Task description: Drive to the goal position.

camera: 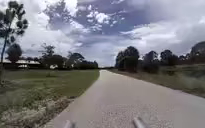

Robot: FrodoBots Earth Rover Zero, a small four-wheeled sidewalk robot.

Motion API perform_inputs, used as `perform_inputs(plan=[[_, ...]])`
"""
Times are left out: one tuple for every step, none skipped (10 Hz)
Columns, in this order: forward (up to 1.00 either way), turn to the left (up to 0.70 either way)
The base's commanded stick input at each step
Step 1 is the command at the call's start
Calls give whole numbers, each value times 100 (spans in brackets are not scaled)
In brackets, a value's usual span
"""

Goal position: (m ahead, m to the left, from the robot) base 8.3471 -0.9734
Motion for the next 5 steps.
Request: perform_inputs(plan=[[85, -2], [85, 0], [85, 0], [85, 0], [85, 0]])
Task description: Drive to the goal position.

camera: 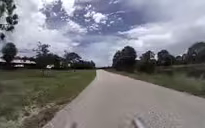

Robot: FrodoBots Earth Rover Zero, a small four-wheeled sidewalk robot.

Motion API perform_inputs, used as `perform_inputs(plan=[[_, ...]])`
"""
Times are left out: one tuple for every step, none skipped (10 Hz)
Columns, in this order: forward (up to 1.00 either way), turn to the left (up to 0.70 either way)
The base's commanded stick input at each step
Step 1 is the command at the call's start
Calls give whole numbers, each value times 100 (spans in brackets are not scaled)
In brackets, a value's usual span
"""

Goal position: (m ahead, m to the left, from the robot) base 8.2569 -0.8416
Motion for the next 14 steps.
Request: perform_inputs(plan=[[85, 0], [85, 0], [85, 0], [85, 0], [85, 0], [85, 0], [85, -4], [85, -32], [85, -19], [85, -4], [85, 0], [85, 0], [85, 0], [85, 0]])
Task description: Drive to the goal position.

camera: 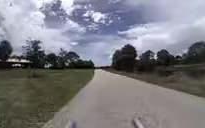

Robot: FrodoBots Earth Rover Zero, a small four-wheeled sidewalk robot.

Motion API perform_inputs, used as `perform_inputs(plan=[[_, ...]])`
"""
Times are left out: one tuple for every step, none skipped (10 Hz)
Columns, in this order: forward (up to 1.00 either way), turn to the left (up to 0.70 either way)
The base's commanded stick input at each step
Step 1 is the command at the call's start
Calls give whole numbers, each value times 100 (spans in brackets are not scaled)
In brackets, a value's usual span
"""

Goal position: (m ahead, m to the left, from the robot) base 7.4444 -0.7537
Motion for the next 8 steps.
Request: perform_inputs(plan=[[85, 0], [85, 0], [85, 0], [85, 0], [85, 0], [85, -3], [85, -9], [85, -15]])
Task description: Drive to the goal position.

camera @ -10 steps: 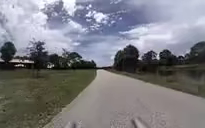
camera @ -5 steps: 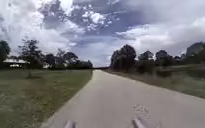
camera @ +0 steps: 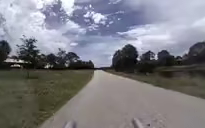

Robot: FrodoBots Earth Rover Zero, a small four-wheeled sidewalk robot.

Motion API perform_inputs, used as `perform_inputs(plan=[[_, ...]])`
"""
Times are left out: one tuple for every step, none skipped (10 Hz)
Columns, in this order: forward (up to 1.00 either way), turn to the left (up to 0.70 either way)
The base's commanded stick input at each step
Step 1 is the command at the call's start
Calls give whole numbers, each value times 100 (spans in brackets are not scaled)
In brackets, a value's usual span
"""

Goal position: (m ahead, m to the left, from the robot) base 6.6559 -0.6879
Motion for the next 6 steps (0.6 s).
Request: perform_inputs(plan=[[85, -24], [85, 0], [85, 0], [85, 0], [85, 0], [85, 0]])
